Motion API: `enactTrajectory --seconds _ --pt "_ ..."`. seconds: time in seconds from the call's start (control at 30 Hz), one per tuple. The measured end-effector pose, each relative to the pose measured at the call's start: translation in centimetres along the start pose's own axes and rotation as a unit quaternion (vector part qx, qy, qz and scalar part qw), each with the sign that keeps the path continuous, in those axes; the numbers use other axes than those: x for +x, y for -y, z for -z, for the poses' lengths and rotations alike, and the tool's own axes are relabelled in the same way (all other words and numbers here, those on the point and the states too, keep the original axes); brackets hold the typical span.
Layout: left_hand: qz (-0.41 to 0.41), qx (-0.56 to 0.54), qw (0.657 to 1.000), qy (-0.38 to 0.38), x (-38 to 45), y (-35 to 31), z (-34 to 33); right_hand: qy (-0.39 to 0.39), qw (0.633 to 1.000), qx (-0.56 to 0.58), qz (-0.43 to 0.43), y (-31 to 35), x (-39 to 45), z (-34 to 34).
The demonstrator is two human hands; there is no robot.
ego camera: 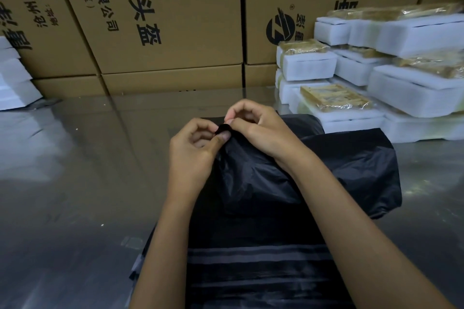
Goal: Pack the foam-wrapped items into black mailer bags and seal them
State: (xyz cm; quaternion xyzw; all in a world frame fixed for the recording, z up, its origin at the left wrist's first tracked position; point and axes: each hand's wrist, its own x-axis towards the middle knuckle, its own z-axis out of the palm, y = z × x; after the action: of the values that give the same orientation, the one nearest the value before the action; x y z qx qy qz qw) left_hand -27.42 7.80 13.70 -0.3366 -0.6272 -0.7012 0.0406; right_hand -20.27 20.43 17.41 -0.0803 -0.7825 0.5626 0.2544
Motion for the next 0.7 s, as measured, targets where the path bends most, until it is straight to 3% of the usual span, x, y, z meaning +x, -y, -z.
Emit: enactTrajectory --seconds 0.3,0.53,0.7 --pt "-0.028 -0.016 0.999 0.027 0.0 -0.4 0.8 0.105 0.987 -0.068 -0.099 0.5 1.5 0.5" --pt "-0.040 -0.001 0.998 0.043 0.1 -0.3 1.1 0.198 0.976 -0.015 -0.086 0.3 2.1 1.3" --pt "-0.020 0.003 0.999 0.048 0.0 -0.4 1.0 0.221 0.972 0.017 -0.080 0.1 2.1 1.6"
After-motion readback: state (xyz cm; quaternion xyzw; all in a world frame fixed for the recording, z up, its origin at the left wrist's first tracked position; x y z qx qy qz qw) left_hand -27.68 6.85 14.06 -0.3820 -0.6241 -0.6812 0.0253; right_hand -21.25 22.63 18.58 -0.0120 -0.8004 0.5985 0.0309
